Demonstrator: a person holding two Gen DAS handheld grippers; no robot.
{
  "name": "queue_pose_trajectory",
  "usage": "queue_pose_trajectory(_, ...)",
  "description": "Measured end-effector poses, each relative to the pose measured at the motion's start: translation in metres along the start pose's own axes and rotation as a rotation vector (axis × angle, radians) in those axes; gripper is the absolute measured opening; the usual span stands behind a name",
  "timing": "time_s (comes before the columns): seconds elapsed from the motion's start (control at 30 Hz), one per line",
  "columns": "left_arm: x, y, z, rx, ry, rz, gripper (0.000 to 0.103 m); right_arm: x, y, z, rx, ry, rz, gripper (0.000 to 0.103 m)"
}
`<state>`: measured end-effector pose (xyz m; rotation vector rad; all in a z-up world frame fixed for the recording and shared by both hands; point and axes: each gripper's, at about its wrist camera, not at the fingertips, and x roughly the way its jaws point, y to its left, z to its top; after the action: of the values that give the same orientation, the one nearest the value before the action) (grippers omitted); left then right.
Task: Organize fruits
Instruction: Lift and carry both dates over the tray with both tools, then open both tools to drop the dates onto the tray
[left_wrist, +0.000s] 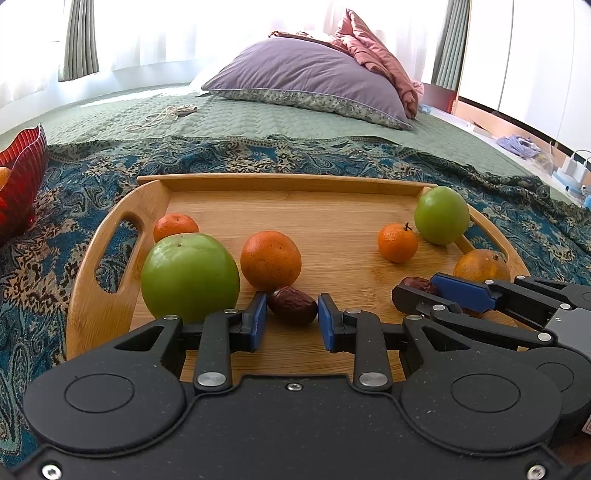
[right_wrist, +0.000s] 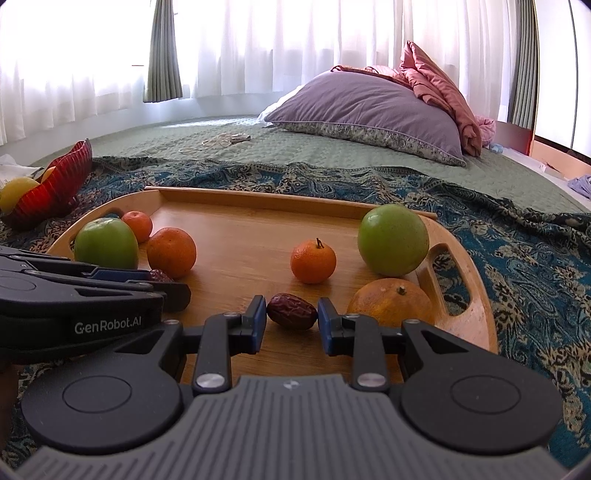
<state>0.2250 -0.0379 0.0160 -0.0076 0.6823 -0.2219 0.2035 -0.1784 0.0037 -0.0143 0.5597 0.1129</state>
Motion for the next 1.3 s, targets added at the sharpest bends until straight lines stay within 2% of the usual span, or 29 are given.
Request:
queue_pose_trajectory(0.67, -0.004, -0.001, 0.000, -0.002, 0.004, -0.010, 0.029, -0.002, -0.002, -0.001, 0.026, 0.006, 0.002, 0.039)
queue_pose_trajectory(0.97, -0.026, -0.005, -0.002, 0.002, -0.022, -0.024, 0.039, -0.025, -0.010, 0.002, 0.070, -0.027, 0.016, 0.048)
queue_pose_trajectory(1.3, -0.058, -0.005, -0.009, -0.014, -0.051, -0.035, 0.054, -0.051, -0.016, -0.004, 0.109, -0.058, 0.007, 0.056)
